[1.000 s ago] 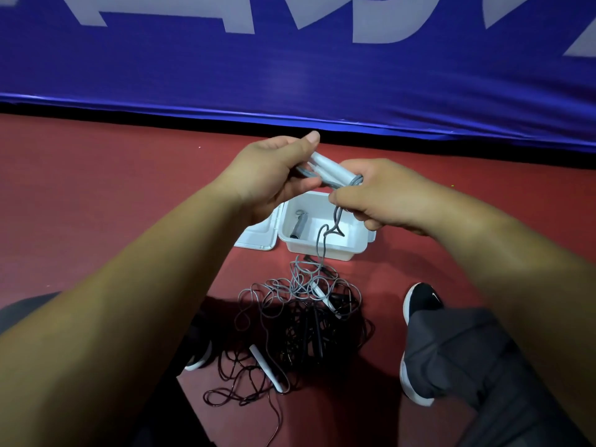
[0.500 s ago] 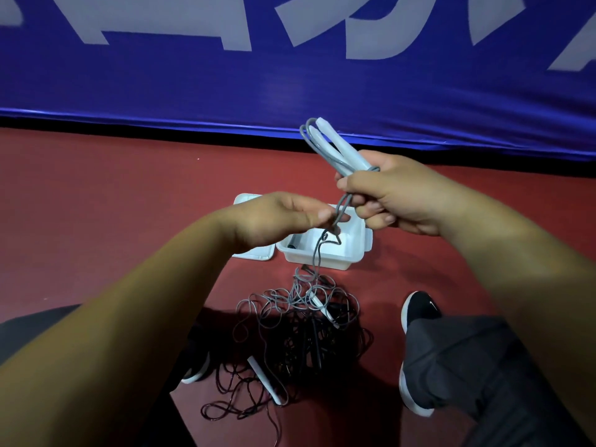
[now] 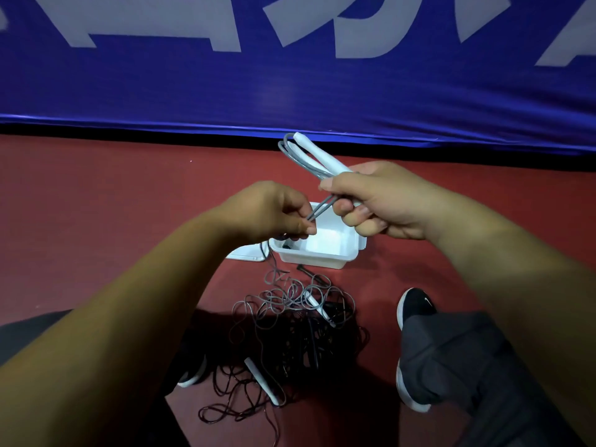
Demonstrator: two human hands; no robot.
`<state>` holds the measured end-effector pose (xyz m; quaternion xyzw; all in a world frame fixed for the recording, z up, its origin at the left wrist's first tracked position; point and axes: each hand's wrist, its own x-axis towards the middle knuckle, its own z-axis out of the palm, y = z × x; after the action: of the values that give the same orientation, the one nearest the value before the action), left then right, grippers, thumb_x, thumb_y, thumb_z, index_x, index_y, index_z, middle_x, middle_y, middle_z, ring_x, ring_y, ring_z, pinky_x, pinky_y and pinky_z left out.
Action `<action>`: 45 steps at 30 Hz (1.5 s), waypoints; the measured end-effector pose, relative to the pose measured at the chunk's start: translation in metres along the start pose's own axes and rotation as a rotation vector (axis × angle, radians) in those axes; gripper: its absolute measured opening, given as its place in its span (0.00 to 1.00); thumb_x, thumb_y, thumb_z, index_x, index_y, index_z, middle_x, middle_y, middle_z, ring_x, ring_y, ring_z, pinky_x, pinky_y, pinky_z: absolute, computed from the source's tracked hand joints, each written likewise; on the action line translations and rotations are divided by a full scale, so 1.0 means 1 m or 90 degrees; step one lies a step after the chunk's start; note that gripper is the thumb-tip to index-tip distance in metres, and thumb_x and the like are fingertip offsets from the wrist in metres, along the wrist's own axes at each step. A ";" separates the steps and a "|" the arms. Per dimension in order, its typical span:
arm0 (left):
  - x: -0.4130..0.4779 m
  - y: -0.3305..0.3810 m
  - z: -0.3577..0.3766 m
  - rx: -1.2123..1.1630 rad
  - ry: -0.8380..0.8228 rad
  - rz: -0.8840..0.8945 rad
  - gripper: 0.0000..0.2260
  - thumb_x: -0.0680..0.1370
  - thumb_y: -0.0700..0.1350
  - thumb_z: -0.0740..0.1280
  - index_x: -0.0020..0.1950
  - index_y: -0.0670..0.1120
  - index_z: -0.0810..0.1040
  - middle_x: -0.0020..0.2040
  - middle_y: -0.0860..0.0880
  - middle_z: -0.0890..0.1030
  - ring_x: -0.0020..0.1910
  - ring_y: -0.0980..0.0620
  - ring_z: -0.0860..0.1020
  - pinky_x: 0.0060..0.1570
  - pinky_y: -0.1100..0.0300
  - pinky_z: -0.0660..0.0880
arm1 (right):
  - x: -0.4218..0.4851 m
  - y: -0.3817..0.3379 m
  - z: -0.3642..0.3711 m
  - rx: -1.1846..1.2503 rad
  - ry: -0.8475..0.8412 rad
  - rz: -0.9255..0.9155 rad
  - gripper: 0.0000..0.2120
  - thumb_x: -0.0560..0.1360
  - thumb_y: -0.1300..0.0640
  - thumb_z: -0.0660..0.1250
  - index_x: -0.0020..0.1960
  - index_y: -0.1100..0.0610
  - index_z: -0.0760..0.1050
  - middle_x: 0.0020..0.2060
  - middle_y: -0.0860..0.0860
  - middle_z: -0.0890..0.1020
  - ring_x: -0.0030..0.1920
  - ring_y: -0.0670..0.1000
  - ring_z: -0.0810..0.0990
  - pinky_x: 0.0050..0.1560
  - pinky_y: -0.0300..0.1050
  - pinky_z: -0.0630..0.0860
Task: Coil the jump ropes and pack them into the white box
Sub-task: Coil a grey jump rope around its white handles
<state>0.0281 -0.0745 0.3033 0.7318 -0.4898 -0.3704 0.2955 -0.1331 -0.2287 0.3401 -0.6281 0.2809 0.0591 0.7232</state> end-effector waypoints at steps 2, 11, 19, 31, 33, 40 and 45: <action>0.002 -0.002 -0.001 0.110 0.033 -0.001 0.07 0.80 0.50 0.75 0.42 0.51 0.84 0.34 0.54 0.84 0.30 0.61 0.76 0.35 0.68 0.71 | -0.001 0.000 0.004 0.027 -0.001 0.014 0.07 0.84 0.54 0.68 0.54 0.57 0.72 0.32 0.49 0.70 0.27 0.43 0.59 0.23 0.36 0.50; 0.001 -0.015 -0.005 0.033 0.104 -0.028 0.08 0.84 0.40 0.67 0.46 0.43 0.84 0.40 0.44 0.86 0.34 0.52 0.82 0.37 0.55 0.81 | -0.016 -0.007 0.015 -0.037 -0.187 0.091 0.20 0.83 0.66 0.54 0.32 0.57 0.67 0.24 0.46 0.67 0.22 0.40 0.57 0.22 0.36 0.46; -0.002 -0.003 -0.017 -0.136 0.070 0.049 0.02 0.80 0.37 0.73 0.50 0.41 0.85 0.47 0.47 0.88 0.44 0.56 0.83 0.48 0.65 0.78 | -0.012 0.017 0.023 -0.189 -0.317 0.242 0.06 0.80 0.69 0.59 0.46 0.60 0.68 0.31 0.54 0.72 0.24 0.45 0.60 0.21 0.33 0.54; -0.018 0.026 -0.020 -0.051 0.057 0.057 0.04 0.76 0.36 0.76 0.47 0.44 0.86 0.41 0.37 0.82 0.37 0.51 0.75 0.41 0.55 0.72 | 0.011 0.033 0.007 -0.253 -0.172 0.210 0.10 0.77 0.69 0.66 0.55 0.61 0.70 0.38 0.58 0.72 0.29 0.48 0.62 0.21 0.35 0.57; -0.022 0.028 -0.023 -0.018 0.021 0.061 0.03 0.77 0.39 0.77 0.48 0.47 0.86 0.42 0.38 0.84 0.37 0.51 0.78 0.41 0.54 0.74 | 0.013 0.032 0.003 -0.245 -0.136 0.196 0.13 0.78 0.70 0.65 0.60 0.60 0.70 0.34 0.57 0.77 0.28 0.48 0.63 0.21 0.36 0.57; -0.032 0.026 -0.030 0.142 -0.024 0.057 0.09 0.80 0.43 0.74 0.56 0.57 0.88 0.43 0.54 0.83 0.42 0.52 0.82 0.45 0.55 0.77 | 0.023 0.034 -0.004 -0.219 -0.035 0.140 0.15 0.77 0.69 0.61 0.59 0.53 0.74 0.40 0.59 0.83 0.29 0.50 0.62 0.24 0.38 0.58; -0.028 0.026 -0.015 0.153 -0.036 -0.103 0.03 0.82 0.41 0.68 0.51 0.46 0.82 0.36 0.46 0.86 0.33 0.49 0.86 0.33 0.59 0.79 | 0.030 0.035 0.004 -0.135 0.038 0.054 0.14 0.77 0.69 0.59 0.58 0.58 0.75 0.36 0.57 0.74 0.28 0.49 0.60 0.26 0.38 0.56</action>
<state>0.0210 -0.0564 0.3393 0.7884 -0.4779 -0.3523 0.1610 -0.1216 -0.2256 0.2952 -0.6902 0.3211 0.1002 0.6407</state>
